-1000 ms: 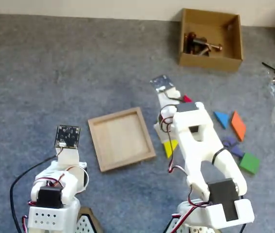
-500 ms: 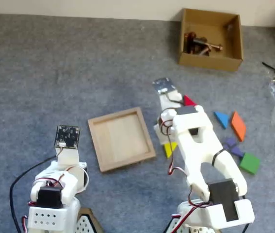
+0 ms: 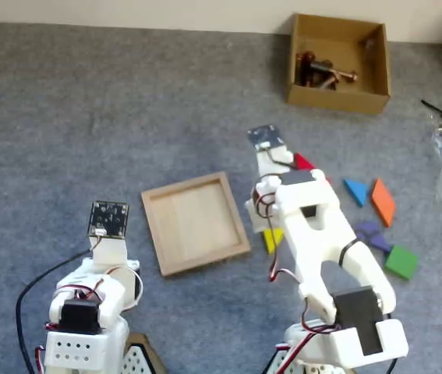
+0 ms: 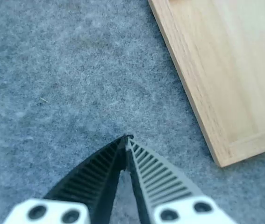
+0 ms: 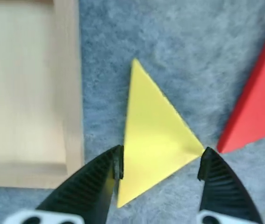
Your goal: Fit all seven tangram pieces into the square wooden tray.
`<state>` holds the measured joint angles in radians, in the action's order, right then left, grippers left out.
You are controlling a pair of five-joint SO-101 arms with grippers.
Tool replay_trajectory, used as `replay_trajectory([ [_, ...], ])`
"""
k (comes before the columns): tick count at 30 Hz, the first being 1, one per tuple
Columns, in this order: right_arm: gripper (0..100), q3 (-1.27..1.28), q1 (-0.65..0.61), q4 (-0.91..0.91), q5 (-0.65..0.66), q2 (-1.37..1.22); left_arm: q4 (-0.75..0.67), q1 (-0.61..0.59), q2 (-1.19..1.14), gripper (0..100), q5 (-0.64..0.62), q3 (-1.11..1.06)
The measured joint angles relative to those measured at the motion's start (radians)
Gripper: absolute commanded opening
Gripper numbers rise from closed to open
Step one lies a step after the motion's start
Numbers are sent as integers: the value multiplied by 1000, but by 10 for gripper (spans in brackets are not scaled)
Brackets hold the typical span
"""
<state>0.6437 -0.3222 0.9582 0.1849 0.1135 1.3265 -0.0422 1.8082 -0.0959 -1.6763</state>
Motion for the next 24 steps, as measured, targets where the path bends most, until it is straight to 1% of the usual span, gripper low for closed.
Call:
replay_trajectory([
  [2, 256, 0, -11, 5, 0, 0, 0, 0, 0, 5, 0, 0],
  [7, 256, 0, -9, 5, -55, 0, 0, 0, 0, 5, 0, 0],
  [14, 256, 0, -11, 5, -64, 0, 0, 0, 0, 5, 0, 0],
  [19, 256, 0, -11, 5, -137, 0, 0, 0, 0, 5, 0, 0],
  [24, 256, 0, -11, 5, -149, 0, 0, 0, 0, 5, 0, 0],
])
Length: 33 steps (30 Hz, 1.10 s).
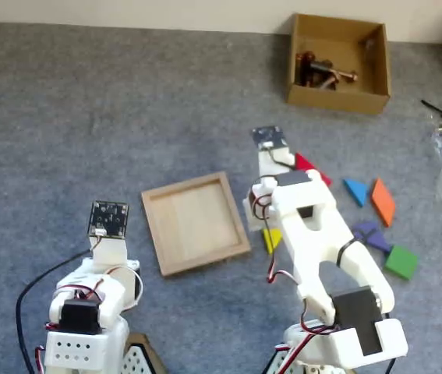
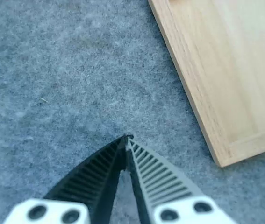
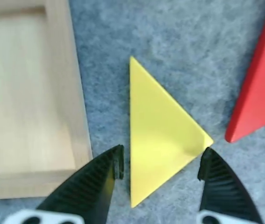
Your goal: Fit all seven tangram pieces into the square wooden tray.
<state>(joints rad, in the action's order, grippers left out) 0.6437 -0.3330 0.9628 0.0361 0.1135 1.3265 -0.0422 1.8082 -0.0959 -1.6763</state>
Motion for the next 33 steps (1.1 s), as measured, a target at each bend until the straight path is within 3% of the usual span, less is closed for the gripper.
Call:
replay_trajectory([
  [33, 282, 0, 0, 0, -6, 0, 0, 0, 0, 5, 0, 0],
])
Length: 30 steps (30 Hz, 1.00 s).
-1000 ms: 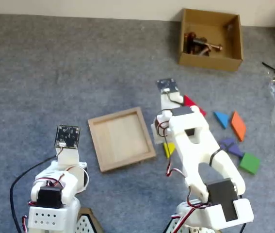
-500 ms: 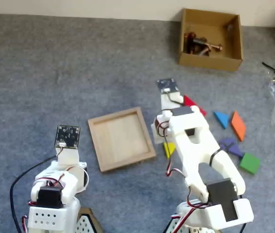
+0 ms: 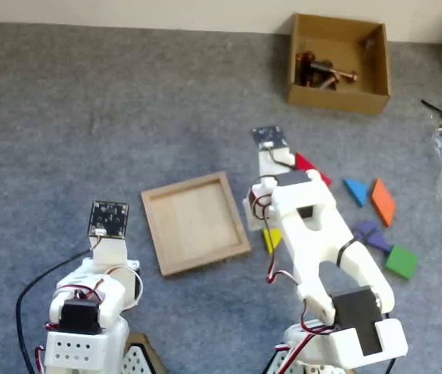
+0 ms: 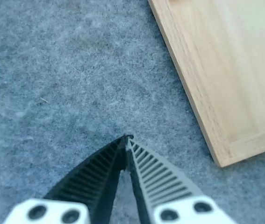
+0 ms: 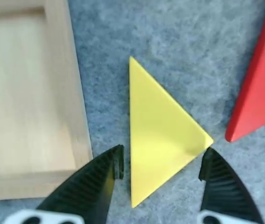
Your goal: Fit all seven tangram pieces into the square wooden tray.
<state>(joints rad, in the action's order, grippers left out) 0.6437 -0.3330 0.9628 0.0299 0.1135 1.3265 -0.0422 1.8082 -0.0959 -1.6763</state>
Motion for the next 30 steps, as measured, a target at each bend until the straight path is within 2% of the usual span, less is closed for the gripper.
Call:
replay_trajectory([
  [13, 305, 0, 0, -3, 26, 0, 0, 0, 0, 5, 0, 0],
  [30, 306, 64, 0, -106, 80, 0, 0, 0, 0, 5, 0, 0],
])
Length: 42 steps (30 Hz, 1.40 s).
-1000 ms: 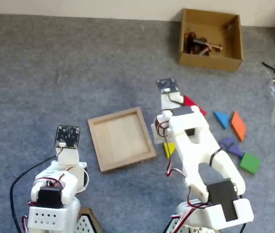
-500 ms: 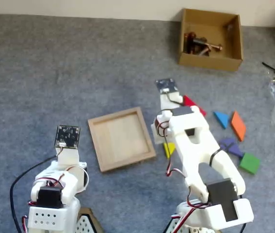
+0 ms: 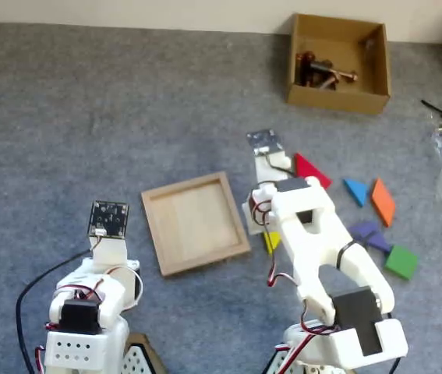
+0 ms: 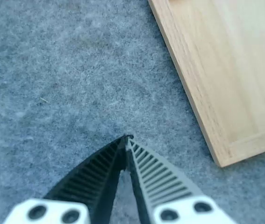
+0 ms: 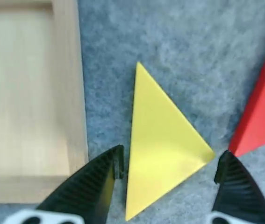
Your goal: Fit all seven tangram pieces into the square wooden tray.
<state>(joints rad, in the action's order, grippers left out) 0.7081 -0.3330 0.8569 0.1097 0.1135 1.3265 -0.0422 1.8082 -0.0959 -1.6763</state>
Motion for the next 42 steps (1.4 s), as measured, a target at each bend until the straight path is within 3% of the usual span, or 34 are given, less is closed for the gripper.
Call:
replay_trajectory([
  [10, 304, -6, 5, -23, 18, -110, 0, 0, 0, 5, 0, 0],
  [42, 255, -15, 3, -17, 63, -112, 0, 0, 0, 5, 0, 0],
])
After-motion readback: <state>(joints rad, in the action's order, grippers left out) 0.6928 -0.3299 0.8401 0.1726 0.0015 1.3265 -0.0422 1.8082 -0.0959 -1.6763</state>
